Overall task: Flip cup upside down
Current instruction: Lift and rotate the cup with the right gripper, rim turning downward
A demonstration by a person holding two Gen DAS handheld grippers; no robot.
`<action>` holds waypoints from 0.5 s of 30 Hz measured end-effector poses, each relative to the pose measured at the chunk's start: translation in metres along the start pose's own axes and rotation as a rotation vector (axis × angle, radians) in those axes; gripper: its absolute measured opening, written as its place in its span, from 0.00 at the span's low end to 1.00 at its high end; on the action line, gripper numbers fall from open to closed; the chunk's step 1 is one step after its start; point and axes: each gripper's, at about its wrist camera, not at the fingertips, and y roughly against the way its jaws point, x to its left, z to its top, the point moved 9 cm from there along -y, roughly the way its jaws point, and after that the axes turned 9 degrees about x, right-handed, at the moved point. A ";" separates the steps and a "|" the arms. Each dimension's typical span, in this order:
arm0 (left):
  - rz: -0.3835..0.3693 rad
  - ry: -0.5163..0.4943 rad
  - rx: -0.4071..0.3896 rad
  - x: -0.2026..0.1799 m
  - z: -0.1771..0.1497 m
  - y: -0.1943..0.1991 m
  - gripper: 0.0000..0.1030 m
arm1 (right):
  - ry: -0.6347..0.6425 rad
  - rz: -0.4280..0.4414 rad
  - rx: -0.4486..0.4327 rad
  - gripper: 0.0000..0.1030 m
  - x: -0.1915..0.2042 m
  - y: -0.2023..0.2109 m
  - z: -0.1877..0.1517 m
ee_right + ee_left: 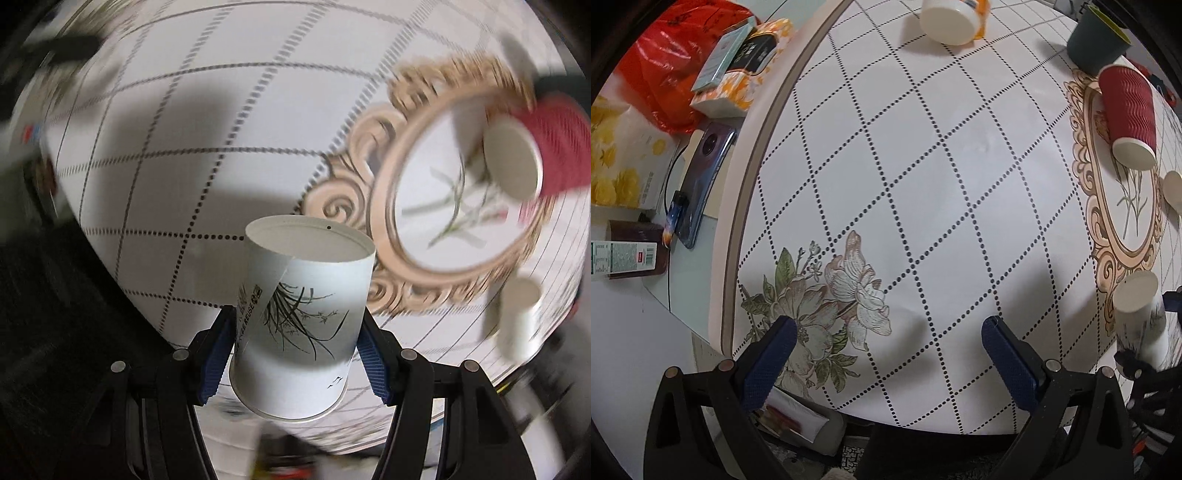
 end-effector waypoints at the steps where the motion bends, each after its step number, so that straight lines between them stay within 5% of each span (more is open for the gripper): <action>1: 0.002 -0.005 0.000 -0.003 -0.001 0.001 1.00 | -0.044 0.033 0.002 0.64 -0.004 -0.001 0.001; 9: 0.006 -0.029 0.010 -0.022 -0.008 0.000 1.00 | -0.242 0.237 0.030 0.64 -0.021 -0.015 0.003; 15: 0.010 -0.040 0.016 -0.027 -0.008 -0.007 1.00 | -0.309 0.290 0.043 0.65 -0.051 -0.021 0.010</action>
